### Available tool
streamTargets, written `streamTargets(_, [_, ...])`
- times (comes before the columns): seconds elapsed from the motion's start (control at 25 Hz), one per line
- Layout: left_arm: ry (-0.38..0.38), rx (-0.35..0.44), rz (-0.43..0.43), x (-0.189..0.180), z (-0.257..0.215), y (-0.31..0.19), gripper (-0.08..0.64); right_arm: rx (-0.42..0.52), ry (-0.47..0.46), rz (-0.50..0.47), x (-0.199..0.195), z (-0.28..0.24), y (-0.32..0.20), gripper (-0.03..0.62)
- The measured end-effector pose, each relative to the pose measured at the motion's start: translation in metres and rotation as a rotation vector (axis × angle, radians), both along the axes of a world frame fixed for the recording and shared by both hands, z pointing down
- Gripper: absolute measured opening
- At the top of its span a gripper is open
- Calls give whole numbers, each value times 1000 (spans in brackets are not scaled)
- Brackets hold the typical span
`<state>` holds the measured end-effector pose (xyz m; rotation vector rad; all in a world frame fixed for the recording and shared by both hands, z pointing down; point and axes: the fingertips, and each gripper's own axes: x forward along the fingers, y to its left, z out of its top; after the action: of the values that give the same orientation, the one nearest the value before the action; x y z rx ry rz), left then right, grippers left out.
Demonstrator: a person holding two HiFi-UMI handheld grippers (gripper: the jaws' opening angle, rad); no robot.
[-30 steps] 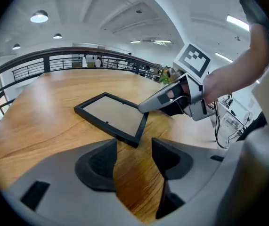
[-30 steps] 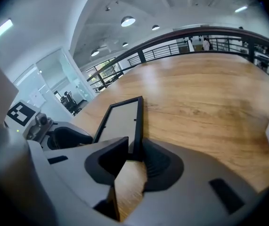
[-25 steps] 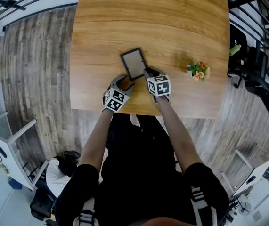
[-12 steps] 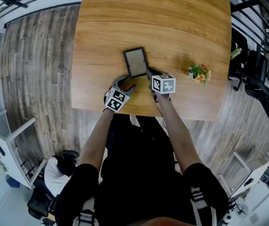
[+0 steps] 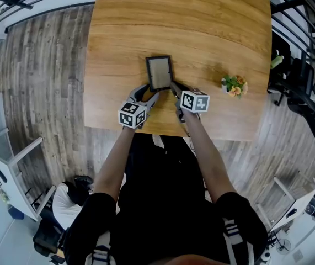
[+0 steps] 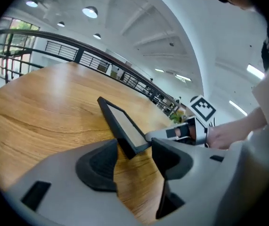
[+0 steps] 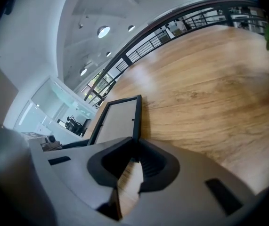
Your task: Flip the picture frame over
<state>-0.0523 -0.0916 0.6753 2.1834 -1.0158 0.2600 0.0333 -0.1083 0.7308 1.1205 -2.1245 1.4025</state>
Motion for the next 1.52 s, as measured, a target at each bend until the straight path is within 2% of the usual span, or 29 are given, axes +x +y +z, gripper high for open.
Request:
streamTargets(0.12, [91,-47,-95,-6,-4,-8,232,44,-3,0,1,-10,-1,54])
streamTargets(0.24, [148,-73,-161,-11,-6,-15,214,86,-3,-32,-2,-15,2,55])
streamTargets(0.28, [157,-76,-172,-13,-7,-16,156,96,-5,-33,-2,-17,2,54])
streamTargets(0.32, [165,-77,-177,-13,-8,-17,138,102,-9,-32,-2,-18,3,55])
streamTargets(0.44, [188,-87,-181,-12,-12,-16,126,105,-18,-29,0,-20,7,55])
streamTargets(0.56, [241,-129,-215,-11,-13,-15,102,108,-25,-41,1,-20,12,58])
streamTargets(0.64, [244,-140,-221,-9,-15,-14,98,128,-1,-66,3,-20,16,63])
streamTargets(0.72, [220,-140,-214,-5,-17,-13,95,176,53,-93,7,-22,17,74])
streamTargets(0.8, [205,-145,-220,-4,-18,-14,90,263,134,-139,12,-30,15,128])
streamTargets(0.84, [208,-144,-225,-3,-20,-15,87,321,191,-186,12,-36,16,141])
streamTargets(0.96, [213,-129,-217,2,-24,-14,86,468,332,-366,1,-49,25,126])
streamTargets(1.16, [211,-132,-248,8,-29,-14,84,574,453,-549,-20,-55,45,140])
streamTargets(1.24, [229,-147,-269,9,-31,-12,84,624,528,-610,-26,-53,53,150])
streamTargets(1.4, [217,-141,-294,9,-38,-10,84,741,669,-664,-32,-56,57,149])
streamTargets(1.52, [223,-137,-338,2,-41,-11,84,777,674,-683,-37,-60,60,134])
